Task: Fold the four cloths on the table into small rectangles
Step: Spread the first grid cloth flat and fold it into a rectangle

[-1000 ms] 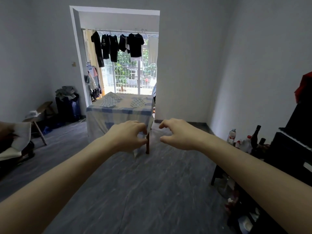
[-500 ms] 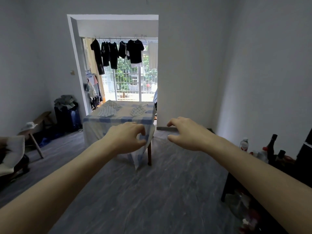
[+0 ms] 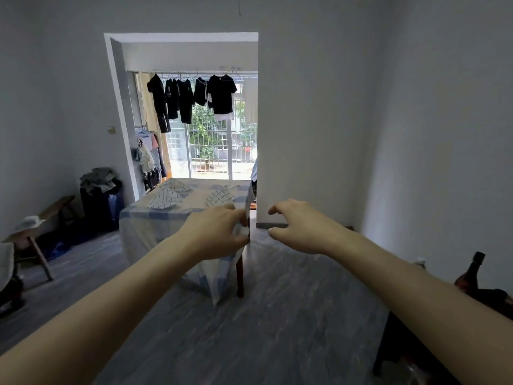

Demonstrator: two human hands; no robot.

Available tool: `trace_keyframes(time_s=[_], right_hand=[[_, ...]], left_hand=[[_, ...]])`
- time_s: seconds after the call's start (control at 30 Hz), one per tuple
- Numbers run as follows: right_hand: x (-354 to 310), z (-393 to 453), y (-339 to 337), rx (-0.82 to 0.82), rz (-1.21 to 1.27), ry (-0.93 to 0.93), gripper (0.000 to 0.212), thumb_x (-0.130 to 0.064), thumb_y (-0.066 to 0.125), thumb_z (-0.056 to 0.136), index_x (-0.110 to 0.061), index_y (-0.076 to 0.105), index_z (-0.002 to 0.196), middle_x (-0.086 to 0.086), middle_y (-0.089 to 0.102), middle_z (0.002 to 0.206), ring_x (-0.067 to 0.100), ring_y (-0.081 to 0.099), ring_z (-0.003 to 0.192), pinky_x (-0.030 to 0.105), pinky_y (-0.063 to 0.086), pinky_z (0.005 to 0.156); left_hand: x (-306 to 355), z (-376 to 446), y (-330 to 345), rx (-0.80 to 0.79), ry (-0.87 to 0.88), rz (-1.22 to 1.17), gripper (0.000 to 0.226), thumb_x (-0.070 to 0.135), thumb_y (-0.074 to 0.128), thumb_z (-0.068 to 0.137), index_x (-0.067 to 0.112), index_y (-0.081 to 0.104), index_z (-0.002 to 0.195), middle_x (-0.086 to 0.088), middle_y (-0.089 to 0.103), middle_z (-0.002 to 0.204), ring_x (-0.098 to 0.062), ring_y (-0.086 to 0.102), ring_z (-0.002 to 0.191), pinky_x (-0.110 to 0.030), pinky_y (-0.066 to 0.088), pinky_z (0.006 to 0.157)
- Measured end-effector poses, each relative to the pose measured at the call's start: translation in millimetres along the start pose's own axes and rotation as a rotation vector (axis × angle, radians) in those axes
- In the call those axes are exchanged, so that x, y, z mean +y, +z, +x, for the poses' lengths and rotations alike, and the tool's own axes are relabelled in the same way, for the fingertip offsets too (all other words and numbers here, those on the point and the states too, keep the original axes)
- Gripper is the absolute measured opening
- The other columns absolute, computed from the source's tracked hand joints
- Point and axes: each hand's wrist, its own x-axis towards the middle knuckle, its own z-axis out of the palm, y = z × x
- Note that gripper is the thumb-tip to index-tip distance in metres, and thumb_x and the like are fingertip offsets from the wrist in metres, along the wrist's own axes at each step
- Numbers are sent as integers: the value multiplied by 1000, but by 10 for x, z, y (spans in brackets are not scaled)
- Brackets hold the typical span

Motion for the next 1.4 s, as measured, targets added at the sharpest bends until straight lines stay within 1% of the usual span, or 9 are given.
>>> trace_keyframes(time_s=[0.1, 0.3, 0.43, 0.6, 0.83, 1.03, 1.17, 1.27, 1.4], right_hand=[[169, 254, 82, -23, 11, -8, 44, -32, 59, 92, -21, 49, 134, 2, 51, 134, 15, 51, 104, 27, 43, 84], [472, 874, 366, -57, 13, -6, 45, -36, 58, 90, -22, 50, 132, 2, 51, 132, 17, 53, 110, 34, 48, 91], [611, 1365, 578, -81, 0, 7, 47, -36, 59, 88, -23, 50, 132, 2, 53, 129, 16, 54, 103, 35, 51, 88], [679, 2205, 723, -78, -9, 22, 47, -33, 59, 90, -21, 49, 134, 2, 50, 135, 17, 53, 113, 30, 47, 90], [598, 3373, 1002, -98, -17, 27, 49, -33, 57, 92, -21, 47, 138, 4, 46, 143, 20, 50, 121, 32, 44, 97], [713, 4074, 1346, -137, -31, 60, 49, -36, 58, 90, -21, 49, 136, 4, 51, 137, 19, 54, 114, 32, 46, 93], [796, 4497, 1599, -142, 4, 63, 48, -37, 60, 88, -23, 49, 134, 3, 51, 137, 19, 53, 116, 34, 48, 94], [899, 4787, 1806, -169, 42, 62, 46, -38, 63, 86, -26, 52, 130, 1, 56, 132, 14, 56, 108, 33, 51, 91], [1082, 5193, 2010, -184, 40, 69, 46, -37, 62, 86, -25, 51, 130, -1, 55, 128, 11, 51, 99, 30, 49, 86]], left_hand=[[-132, 250, 124, -22, -21, 9, 36, 48, 51, 92, 31, 53, 123, 6, 52, 128, -14, 53, 106, -34, 50, 81], [-438, 790, 473, -69, -15, -6, 35, 46, 55, 91, 31, 55, 122, 8, 52, 128, -13, 50, 111, -32, 47, 80], [-753, 1219, 696, -90, 6, -2, 34, 49, 55, 90, 32, 55, 120, 8, 53, 124, -11, 50, 108, -33, 49, 81], [-1374, 1826, 862, -98, -2, -30, 33, 48, 54, 91, 32, 55, 119, 8, 53, 120, -10, 52, 101, -25, 41, 70], [-2433, 2561, 1076, -96, -30, -2, 30, 49, 54, 91, 33, 55, 117, 8, 55, 119, -8, 49, 96, -27, 42, 75], [-3009, 2936, 1395, -162, -29, -62, 32, 49, 55, 91, 32, 57, 117, 7, 55, 117, -10, 52, 99, -29, 43, 77], [-3287, 3215, 1574, -163, -24, -62, 30, 49, 55, 91, 31, 59, 115, 6, 56, 114, -9, 51, 97, -24, 35, 69], [-3517, 3396, 1726, -188, -33, -47, 30, 49, 54, 91, 32, 61, 114, 8, 56, 117, -9, 51, 99, -22, 32, 64], [-3801, 3721, 1930, -233, -43, 3, 30, 49, 53, 91, 32, 62, 114, 6, 57, 123, -15, 53, 110, -29, 35, 74]])
